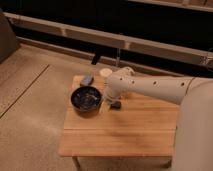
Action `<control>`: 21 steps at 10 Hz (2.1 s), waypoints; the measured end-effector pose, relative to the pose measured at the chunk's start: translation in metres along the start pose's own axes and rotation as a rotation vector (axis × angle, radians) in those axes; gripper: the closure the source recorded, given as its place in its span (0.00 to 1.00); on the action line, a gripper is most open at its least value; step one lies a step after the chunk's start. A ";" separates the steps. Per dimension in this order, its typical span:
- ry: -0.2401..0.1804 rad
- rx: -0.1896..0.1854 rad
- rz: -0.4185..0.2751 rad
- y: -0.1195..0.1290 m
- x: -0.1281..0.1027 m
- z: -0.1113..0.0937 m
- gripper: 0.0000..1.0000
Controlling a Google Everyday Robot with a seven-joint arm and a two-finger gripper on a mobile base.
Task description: Place the eraser in the ceramic cup
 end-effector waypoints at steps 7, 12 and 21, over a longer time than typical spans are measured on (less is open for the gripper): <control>0.127 -0.076 0.041 -0.018 0.024 0.055 0.35; 0.155 -0.097 0.035 -0.025 0.025 0.069 0.35; 0.125 -0.096 0.009 -0.028 0.010 0.072 0.35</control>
